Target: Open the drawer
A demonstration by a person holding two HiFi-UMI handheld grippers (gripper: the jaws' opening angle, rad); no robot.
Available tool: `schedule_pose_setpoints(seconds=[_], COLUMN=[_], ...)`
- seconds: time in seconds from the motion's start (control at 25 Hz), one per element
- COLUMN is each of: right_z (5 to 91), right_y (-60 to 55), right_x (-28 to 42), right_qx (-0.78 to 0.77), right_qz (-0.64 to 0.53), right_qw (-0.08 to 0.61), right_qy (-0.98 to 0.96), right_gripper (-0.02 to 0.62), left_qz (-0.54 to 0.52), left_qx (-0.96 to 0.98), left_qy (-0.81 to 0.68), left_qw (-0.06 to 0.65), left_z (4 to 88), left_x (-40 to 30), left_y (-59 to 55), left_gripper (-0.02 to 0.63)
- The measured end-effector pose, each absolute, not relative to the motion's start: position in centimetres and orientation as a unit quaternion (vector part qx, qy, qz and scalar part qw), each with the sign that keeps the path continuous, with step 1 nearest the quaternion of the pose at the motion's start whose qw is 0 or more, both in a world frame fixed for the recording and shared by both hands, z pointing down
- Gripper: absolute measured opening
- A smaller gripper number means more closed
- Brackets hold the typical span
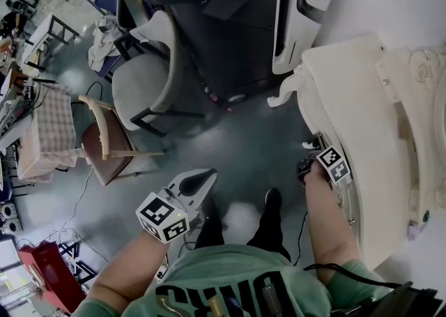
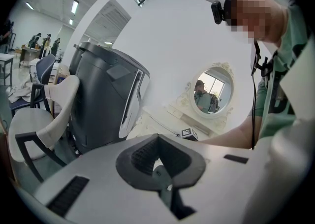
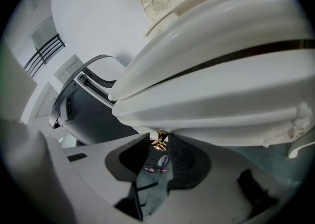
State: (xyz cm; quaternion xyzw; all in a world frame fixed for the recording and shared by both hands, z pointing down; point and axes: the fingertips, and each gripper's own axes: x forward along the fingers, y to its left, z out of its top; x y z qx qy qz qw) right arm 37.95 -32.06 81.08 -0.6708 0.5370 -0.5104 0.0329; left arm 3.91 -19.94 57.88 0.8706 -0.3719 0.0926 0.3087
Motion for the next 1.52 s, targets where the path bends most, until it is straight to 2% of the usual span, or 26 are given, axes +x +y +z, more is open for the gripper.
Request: schedule_pose_setpoints(seconds=[1.52], right_z=[81.1], right_y=[-29.5], right_x=[32.9], right_qx=[-0.665], right_qz=[-0.519], right_qw=[0.03], right_qy=[0.536], right_gripper=[0.121], left_qz=[0.08], left_qx=[0.869], left_qy=[-0.384], left_qw=[0.302], left_z=[56.9], left_x=[-1.4], left_y=[-19.1], left_gripper=[0.0])
